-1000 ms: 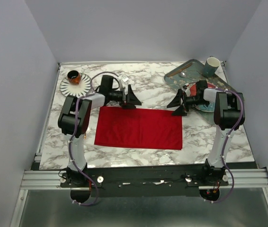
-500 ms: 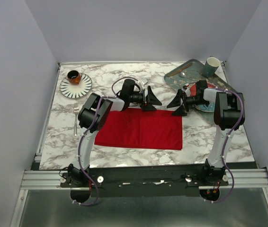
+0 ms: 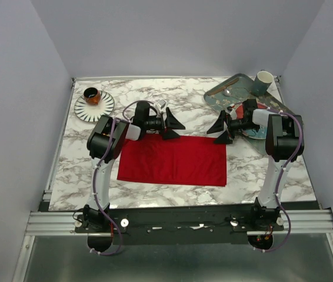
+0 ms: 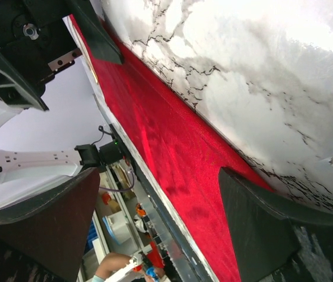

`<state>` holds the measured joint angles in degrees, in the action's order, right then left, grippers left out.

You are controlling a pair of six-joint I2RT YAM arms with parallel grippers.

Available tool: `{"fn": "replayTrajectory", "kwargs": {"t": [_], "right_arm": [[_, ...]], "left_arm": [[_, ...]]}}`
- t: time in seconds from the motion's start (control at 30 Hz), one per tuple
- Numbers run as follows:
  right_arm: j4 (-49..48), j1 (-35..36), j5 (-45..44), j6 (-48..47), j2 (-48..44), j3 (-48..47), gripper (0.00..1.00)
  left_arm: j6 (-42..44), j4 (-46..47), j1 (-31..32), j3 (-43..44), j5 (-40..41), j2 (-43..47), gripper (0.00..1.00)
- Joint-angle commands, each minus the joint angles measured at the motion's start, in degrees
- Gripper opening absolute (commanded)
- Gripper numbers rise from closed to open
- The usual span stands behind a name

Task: Fold the napkin into a case and place the utensils inside
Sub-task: Smooth out the rectangle-folded napkin at the center of the board.

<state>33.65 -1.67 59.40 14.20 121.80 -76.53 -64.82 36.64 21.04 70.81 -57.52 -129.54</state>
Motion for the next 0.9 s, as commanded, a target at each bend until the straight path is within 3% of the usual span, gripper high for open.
{"fn": "replayTrajectory", "kwargs": {"t": [0.0,0.17,0.3,0.5,0.87], "right_arm": [[1.6,-0.1,-9.2,-1.2,0.5,0.0,0.91],[1.7,-0.1,-9.6,-1.1,0.7,-0.1,0.91],[1.9,-0.1,-9.9,-1.1,0.7,-0.5,0.91],[2.6,-0.1,-10.3,-1.3,0.8,-1.1,0.91],[3.4,-0.1,-10.6,-1.7,0.4,-1.7,0.91]], "left_arm": [[3.7,-2.0,-5.4,-6.5,-3.2,1.5,0.99],[13.5,-11.4,-12.8,-7.6,-4.7,3.7,0.99],[26.5,-28.3,-18.3,-4.6,-4.6,4.6,0.99],[40.2,-42.9,-25.1,-0.3,-4.6,2.5,0.99],[50.6,-51.8,-27.6,2.5,-5.9,4.5,0.99]]}}
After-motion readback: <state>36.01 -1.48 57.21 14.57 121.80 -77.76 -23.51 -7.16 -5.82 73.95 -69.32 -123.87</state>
